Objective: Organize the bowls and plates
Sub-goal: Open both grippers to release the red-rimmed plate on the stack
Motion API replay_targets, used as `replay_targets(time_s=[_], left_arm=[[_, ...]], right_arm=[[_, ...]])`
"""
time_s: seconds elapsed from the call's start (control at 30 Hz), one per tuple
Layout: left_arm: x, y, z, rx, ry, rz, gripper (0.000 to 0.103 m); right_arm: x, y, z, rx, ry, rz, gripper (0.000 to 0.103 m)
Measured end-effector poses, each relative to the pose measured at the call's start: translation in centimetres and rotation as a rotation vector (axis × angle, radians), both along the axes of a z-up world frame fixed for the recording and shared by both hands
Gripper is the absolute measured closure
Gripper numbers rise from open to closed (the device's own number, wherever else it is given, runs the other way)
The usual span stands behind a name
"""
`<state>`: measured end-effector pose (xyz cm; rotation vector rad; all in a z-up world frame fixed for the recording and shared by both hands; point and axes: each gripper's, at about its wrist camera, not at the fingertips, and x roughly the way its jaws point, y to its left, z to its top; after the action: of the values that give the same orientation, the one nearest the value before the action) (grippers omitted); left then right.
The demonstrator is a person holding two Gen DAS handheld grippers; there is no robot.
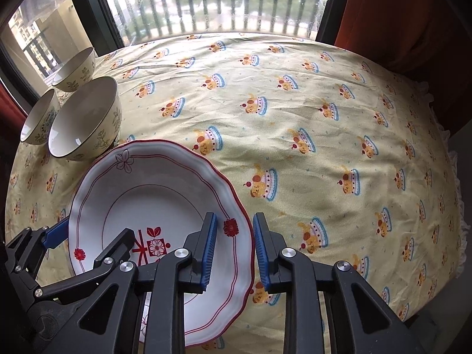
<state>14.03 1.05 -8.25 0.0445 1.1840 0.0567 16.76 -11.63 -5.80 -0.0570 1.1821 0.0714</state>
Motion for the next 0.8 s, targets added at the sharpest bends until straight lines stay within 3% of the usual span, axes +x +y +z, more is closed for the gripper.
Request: replay_targets(time_s=[0.03, 0.1, 0.23, 0.57, 0.8], left_arm=[[-0.1, -0.4, 0.1, 0.035, -0.016, -0.01, 0.019], [-0.2, -1.0, 0.4, 0.057, -0.044, -0.043, 0.017], [-0.1, -1.1, 0.4, 0.024, -0.03, -0.052, 0.017], [-0.2, 1.4, 0.7, -0.064, -0.002, -0.004, 0.017], [-0.7, 0.7, 0.8, -0.066, -0.014, -0.065, 0.018]], right_arm=[[-0.2, 0.3, 0.1, -0.012, -0.006, 0.006, 0.079], [-0.3, 0.7, 0.1, -0.029, -0.001, 0.007, 0.08], [-0.3, 0.3, -0.5, 0.008, 0.033, -0.018, 0.08], [0.0, 2.7, -0.6, -0.016, 0.028, 0.027, 0.079], [0.1, 2.2, -1.7, 0.002, 0.071, -0.015, 0.077]])
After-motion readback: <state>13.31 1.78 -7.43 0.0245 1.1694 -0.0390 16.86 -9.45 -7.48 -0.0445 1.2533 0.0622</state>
